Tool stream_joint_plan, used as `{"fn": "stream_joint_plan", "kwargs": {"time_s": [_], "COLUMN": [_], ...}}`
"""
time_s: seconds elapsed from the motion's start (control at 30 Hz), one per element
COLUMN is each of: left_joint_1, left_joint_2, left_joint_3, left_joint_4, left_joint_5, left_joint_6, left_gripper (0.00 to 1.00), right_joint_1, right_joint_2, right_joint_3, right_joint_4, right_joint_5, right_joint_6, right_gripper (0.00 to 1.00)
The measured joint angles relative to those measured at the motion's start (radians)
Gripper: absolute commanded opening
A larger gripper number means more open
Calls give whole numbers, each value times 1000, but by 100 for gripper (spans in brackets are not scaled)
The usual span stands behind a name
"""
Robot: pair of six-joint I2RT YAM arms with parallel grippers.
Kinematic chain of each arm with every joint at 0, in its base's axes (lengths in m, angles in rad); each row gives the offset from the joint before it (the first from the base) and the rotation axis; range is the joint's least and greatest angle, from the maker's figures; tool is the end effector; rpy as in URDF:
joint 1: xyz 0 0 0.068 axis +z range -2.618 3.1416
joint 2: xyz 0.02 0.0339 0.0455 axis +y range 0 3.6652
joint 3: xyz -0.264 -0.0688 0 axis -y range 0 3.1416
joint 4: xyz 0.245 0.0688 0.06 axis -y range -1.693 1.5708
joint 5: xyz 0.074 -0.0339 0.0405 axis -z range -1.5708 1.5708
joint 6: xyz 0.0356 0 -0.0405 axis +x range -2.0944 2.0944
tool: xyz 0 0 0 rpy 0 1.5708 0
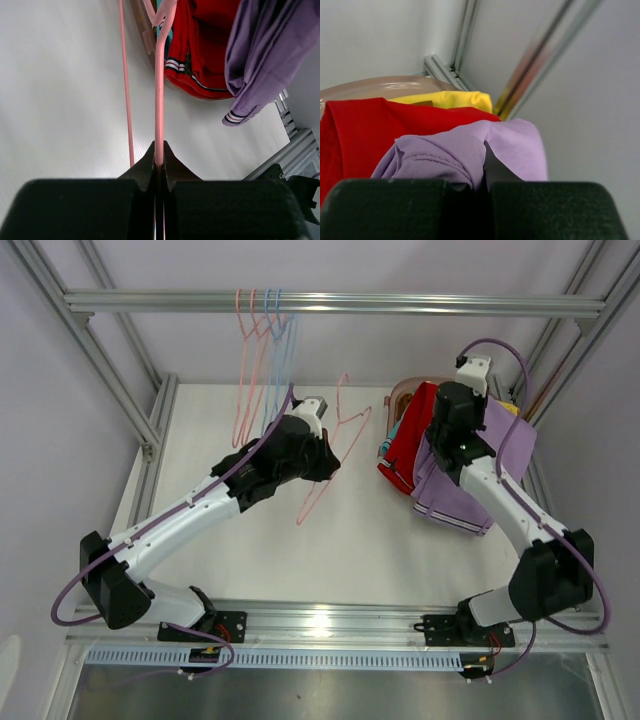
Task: Remove the trousers from the hanger
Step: Place the trousers in the bin.
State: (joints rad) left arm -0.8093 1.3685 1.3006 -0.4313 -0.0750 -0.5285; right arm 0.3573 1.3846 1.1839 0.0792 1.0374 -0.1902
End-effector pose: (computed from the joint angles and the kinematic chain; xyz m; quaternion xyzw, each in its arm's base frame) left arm 0.2169 -0.2237 0.3629 0.1013 0.8535 -0.2911 0.4202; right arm 0.3054 0.0813 0.3717 0.1406 0.7149 -0.3218 0.6046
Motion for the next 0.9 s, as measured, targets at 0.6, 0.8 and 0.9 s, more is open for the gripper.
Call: {"fn": "stream_joint_plan", "kwargs": {"time_s": [0.6,0.8,0.9], "left_joint_1": [0,0,0], "left_joint_2": [26,36,41], "left_joint_3": [16,24,24], "left_joint_4": [-5,-10,-12], "left_joint_5": [30,34,35], "left_joint_6": [6,6,6], "left_gripper": [0,1,1], "right_joint_1": [-84,-90,-93], "right_joint_2": [582,689,734], "right_joint_3": [328,437,506], "right_joint_4": [74,64,47], "right_joint_5": [-104,-109,-116], "right_joint_6": [-41,-58,-69], "right_gripper": [0,0,0]}}
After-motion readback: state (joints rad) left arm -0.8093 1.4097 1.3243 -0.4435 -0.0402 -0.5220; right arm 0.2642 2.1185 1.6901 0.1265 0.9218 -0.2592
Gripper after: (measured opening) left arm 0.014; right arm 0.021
